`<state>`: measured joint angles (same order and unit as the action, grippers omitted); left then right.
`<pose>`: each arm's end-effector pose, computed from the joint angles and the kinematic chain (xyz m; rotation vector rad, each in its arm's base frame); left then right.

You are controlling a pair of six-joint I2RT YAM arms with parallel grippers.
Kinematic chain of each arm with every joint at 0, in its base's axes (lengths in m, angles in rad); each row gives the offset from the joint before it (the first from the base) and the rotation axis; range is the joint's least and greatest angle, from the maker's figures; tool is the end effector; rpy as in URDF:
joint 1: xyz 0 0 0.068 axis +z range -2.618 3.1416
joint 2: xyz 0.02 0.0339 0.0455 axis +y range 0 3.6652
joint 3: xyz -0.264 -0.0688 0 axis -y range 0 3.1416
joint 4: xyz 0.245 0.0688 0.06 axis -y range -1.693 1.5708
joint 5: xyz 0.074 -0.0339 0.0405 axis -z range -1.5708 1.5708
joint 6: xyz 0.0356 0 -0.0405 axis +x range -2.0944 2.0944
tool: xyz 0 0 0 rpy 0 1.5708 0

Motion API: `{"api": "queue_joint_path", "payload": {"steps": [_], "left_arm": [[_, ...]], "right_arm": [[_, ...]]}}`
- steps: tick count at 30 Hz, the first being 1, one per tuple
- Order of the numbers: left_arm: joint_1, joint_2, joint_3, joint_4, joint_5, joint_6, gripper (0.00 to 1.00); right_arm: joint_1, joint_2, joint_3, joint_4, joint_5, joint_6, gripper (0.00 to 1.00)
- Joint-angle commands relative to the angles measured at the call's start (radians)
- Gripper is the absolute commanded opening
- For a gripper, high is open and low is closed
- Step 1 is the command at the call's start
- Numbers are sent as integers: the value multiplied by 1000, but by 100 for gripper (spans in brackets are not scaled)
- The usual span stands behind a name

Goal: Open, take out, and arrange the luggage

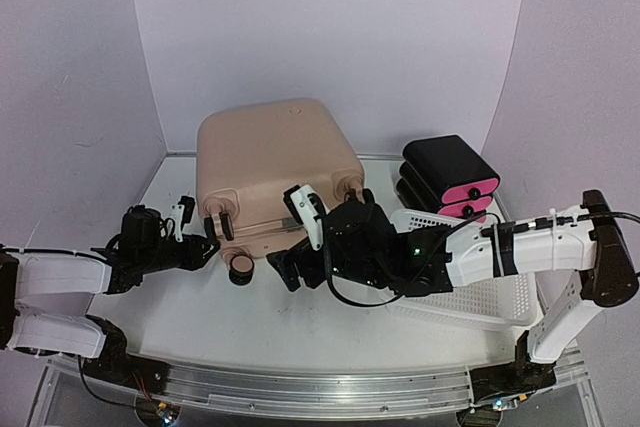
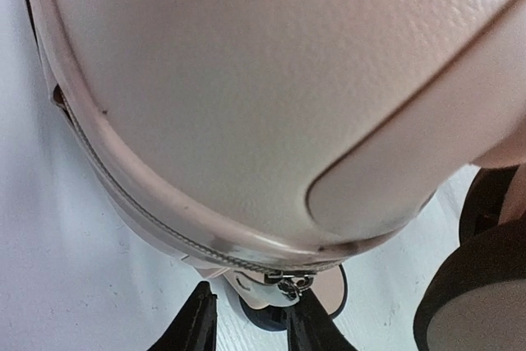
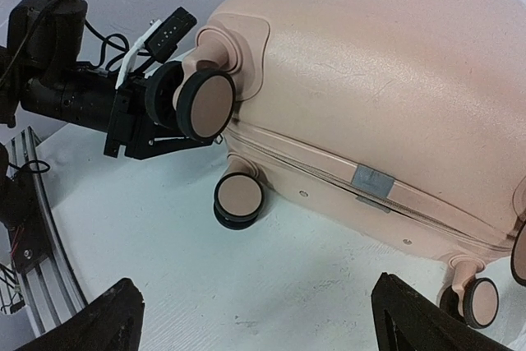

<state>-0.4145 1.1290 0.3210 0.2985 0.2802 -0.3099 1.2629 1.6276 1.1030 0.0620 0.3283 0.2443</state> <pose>0.1921 -0.0953 0.1637 0.2880 2.1226 -0.7254 0.1241 0.3524 0.2582 -0.8171 1.8946 0.6211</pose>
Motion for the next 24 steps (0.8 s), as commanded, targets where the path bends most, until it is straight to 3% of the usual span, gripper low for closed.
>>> {"api": "queue_joint_path", "payload": {"steps": [1, 11, 18, 24], "left_arm": [[-6, -2, 49, 74, -43, 17, 28], [-5, 37, 69, 90, -30, 16, 12], [-4, 35, 64, 88, -55, 25, 4], [-4, 36, 53, 88, -72, 34, 1]], "right_arm": [[0, -32, 4, 52, -2, 12, 98], [2, 36, 35, 41, -14, 6, 98], [1, 238, 206, -36, -19, -61, 98], [-3, 449, 293, 128, 44, 21, 98]]}}
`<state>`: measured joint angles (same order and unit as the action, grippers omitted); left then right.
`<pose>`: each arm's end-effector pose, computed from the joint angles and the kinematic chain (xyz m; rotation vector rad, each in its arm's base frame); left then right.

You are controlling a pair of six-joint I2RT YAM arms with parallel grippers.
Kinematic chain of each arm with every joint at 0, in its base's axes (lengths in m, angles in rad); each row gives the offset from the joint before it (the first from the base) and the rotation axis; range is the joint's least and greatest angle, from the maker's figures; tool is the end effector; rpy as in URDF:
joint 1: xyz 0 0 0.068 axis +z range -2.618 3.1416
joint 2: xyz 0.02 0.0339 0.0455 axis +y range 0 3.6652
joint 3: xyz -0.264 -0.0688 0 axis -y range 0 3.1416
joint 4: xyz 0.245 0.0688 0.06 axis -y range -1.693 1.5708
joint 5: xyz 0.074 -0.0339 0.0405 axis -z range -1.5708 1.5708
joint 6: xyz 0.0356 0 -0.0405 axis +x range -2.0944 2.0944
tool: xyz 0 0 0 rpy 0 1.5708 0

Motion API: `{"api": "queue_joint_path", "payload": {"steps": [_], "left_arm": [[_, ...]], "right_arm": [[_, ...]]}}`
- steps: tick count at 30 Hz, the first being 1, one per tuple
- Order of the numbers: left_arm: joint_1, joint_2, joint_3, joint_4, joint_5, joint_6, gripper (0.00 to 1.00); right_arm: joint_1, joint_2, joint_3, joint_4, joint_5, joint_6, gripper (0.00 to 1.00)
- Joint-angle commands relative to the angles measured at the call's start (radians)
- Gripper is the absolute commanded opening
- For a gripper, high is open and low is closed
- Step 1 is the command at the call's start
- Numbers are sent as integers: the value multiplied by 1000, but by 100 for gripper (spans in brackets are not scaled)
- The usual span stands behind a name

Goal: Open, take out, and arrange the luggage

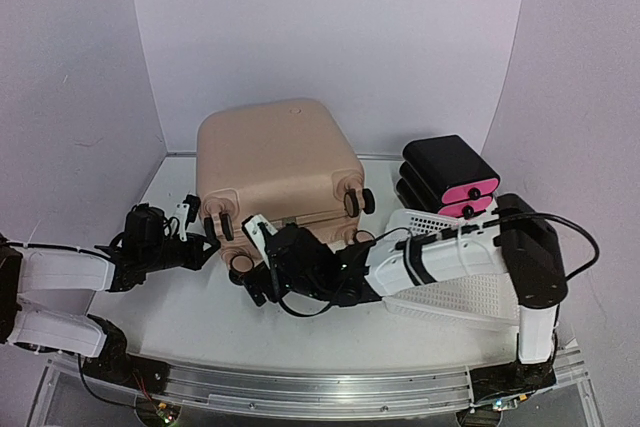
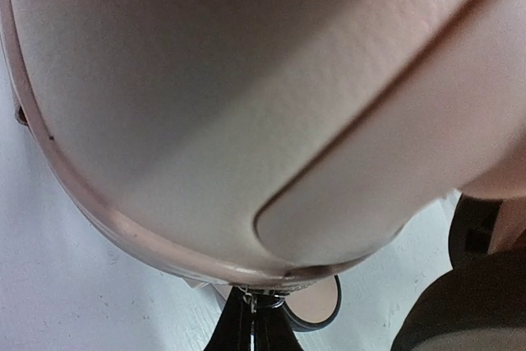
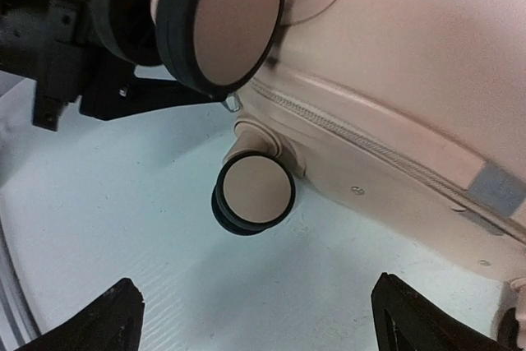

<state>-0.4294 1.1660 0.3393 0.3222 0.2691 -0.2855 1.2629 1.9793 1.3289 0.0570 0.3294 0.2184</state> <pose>0.1969 -0.1006 0.1642 0.3225 2.1103 -0.7093 0.1460 0.4210 0.1950 -0.9137 1.9708 0.5109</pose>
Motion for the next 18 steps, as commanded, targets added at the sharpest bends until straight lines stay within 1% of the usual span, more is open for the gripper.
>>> {"api": "queue_joint_path", "payload": {"steps": [1, 3, 7, 12, 15, 18], "left_arm": [[9, -1, 34, 64, -60, 9, 1], [10, -2, 27, 64, -61, 8, 0], [11, -16, 21, 63, -66, 7, 0], [9, -22, 16, 63, -80, -8, 0], [12, -17, 14, 61, -83, -17, 0], [13, -10, 14, 60, -93, -25, 0]], "right_arm": [[-3, 126, 73, 170, 47, 51, 98], [-4, 182, 91, 239, 57, 50, 98], [-7, 290, 165, 290, 77, 48, 98], [-7, 398, 221, 409, 188, 73, 98], [-8, 456, 230, 534, 224, 54, 98], [-8, 503, 290, 552, 222, 31, 98]]}}
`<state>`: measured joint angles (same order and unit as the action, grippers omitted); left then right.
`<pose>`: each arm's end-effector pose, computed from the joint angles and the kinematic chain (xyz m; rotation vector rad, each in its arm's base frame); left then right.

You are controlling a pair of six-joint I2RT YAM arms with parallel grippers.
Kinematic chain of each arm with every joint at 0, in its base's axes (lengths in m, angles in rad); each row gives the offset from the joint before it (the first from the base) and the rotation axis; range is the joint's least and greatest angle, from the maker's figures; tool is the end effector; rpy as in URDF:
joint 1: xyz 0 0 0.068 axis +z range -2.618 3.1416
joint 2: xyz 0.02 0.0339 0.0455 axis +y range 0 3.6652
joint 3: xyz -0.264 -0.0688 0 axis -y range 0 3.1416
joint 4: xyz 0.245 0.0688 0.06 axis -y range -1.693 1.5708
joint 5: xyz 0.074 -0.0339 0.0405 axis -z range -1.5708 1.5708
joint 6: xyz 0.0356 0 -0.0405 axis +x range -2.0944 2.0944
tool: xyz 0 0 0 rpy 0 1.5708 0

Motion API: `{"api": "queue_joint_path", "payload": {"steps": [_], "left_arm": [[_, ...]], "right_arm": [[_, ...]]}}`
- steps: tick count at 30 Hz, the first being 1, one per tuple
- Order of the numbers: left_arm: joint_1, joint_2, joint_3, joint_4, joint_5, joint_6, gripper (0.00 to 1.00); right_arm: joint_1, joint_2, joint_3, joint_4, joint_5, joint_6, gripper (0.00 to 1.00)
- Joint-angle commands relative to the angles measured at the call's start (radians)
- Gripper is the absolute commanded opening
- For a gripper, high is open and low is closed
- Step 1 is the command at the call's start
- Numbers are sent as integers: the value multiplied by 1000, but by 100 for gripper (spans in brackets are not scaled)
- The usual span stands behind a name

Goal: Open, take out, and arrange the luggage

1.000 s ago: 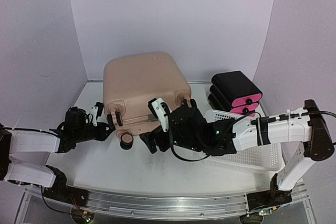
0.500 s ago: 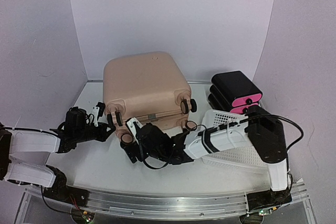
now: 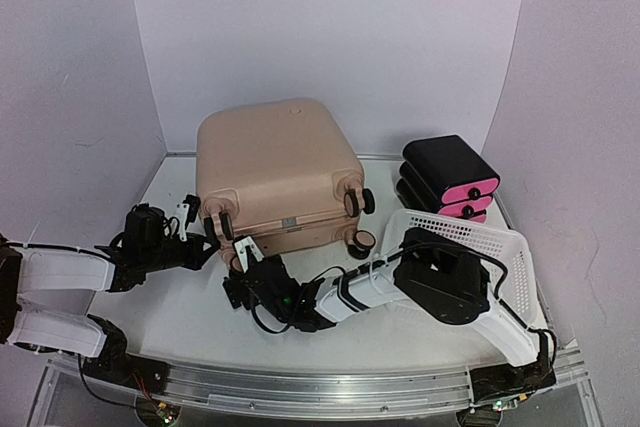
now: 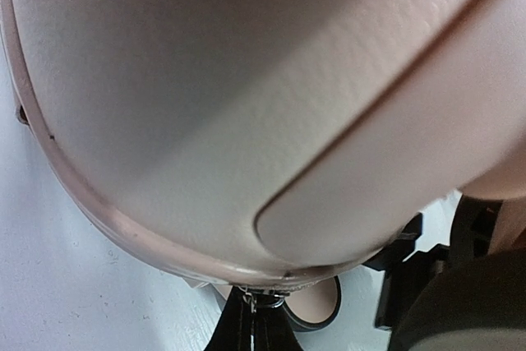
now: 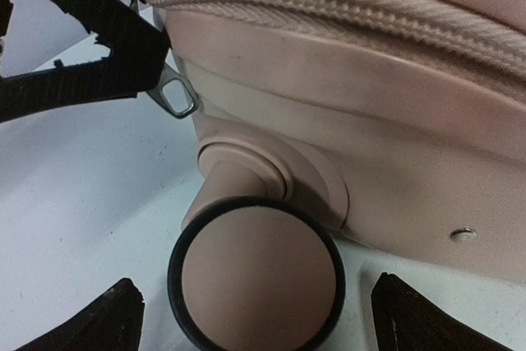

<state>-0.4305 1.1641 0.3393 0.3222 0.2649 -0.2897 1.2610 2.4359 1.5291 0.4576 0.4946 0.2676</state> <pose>0.1968 -0.1006 0.1646 0.3167 2.1096 -0.7084 0.1728 0.4844 0.0830 -0.6649 1.8829 0.4978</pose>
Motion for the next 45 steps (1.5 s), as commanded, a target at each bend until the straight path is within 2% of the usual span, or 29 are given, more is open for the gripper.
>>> {"api": "queue_joint_path", "payload": {"steps": [1, 5, 8, 15, 19, 22, 30, 36, 37, 39, 41, 43, 45], "left_arm": [[16, -4, 14, 58, -94, -23, 0], [37, 3, 14, 52, -86, -49, 0], [72, 9, 15, 45, -70, -72, 0], [163, 14, 19, 40, -14, -96, 0], [190, 7, 35, 29, -6, -82, 0], [213, 7, 47, 11, -30, -88, 0], [323, 133, 177, -26, -37, -88, 0], [340, 201, 250, -35, -15, -77, 0], [340, 199, 250, -36, -15, -80, 1], [343, 191, 250, -48, -14, -87, 2], [346, 167, 250, -77, -8, -102, 6], [348, 118, 249, -127, 4, -124, 19], [348, 42, 234, -175, 22, -150, 31]], "right_arm": [[-6, 61, 105, 152, 70, -20, 98], [-10, 94, 138, 165, 71, -41, 91], [-12, 97, 141, 183, 85, -51, 79], [-21, 94, 128, 225, 104, -64, 40], [-28, 90, 111, 239, 93, -63, 9], [-30, 75, 89, 244, 88, -61, 0], [-31, 52, 54, 245, 30, -57, 0], [-23, 47, 63, 215, -19, -68, 0], [-18, 43, 66, 201, -20, -79, 3], [-10, 24, 61, 172, -19, -89, 17], [-5, -21, 32, 122, -36, -83, 41], [5, -101, -28, 49, -66, -83, 64], [13, -208, -58, -137, -104, -76, 81]]}}
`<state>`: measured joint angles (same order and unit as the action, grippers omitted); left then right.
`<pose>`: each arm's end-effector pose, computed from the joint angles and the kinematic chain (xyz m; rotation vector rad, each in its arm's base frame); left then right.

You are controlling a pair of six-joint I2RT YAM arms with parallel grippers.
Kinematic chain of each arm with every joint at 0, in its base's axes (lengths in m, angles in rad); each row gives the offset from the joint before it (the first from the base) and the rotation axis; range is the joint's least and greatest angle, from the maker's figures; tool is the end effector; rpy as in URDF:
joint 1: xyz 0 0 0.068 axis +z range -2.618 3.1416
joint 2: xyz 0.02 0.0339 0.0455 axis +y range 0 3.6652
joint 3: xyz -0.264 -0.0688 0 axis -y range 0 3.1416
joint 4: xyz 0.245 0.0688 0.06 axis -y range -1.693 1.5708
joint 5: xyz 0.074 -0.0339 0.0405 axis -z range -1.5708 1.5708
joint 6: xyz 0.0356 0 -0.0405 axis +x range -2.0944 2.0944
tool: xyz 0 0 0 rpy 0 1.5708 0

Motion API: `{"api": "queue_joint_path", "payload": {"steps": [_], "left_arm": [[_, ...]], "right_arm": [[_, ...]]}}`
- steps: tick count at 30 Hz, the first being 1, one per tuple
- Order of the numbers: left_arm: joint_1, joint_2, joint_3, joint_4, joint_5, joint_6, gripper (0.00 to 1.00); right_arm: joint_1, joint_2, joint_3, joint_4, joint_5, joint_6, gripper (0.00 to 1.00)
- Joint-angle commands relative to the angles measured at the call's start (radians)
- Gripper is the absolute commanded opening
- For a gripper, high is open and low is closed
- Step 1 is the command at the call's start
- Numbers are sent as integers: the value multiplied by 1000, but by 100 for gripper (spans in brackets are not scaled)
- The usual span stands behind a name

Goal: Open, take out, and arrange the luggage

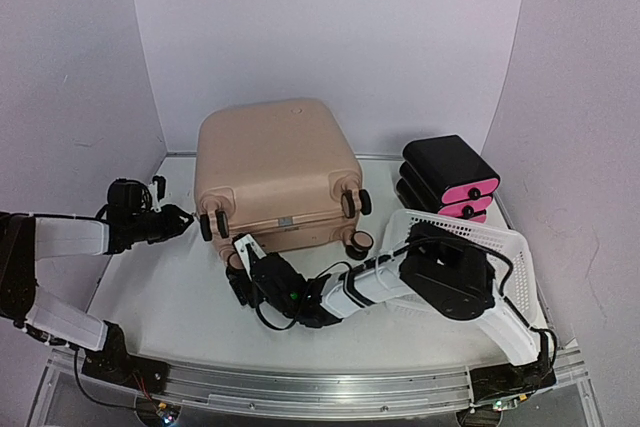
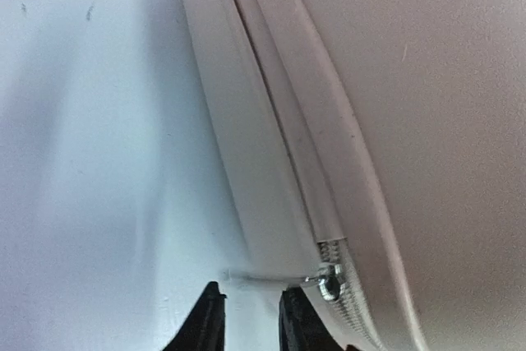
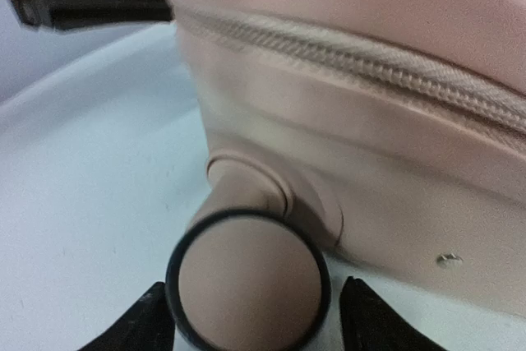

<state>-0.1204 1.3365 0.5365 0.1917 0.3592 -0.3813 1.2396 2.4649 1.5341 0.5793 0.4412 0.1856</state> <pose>0.2571 -0.0437 0.1750 -0.0795 2.2129 -0.6734 0.1835 0.4868 0.0816 -0.6990 1.7934 0.5456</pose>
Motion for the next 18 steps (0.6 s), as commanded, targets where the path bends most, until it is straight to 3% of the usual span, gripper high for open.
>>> {"api": "queue_joint_path", "payload": {"steps": [1, 3, 6, 8, 12, 18], "left_arm": [[38, -174, 28, -72, -68, -68, 37], [38, -268, 22, -147, -72, -78, 49], [39, -339, 80, -366, -103, -51, 59], [40, -366, 137, -485, -97, -35, 61], [39, -433, 185, -521, 54, -24, 66], [17, -401, 298, -539, 310, -26, 64]], "right_arm": [[35, -294, -52, -413, -82, 17, 88], [36, -393, -8, -711, -132, 28, 98], [35, -568, -31, -939, -197, -26, 98], [34, -693, -108, -994, -161, -60, 98], [-66, -904, -171, -1144, -131, -56, 98], [-390, -958, -114, -1234, -442, 130, 98]]}}
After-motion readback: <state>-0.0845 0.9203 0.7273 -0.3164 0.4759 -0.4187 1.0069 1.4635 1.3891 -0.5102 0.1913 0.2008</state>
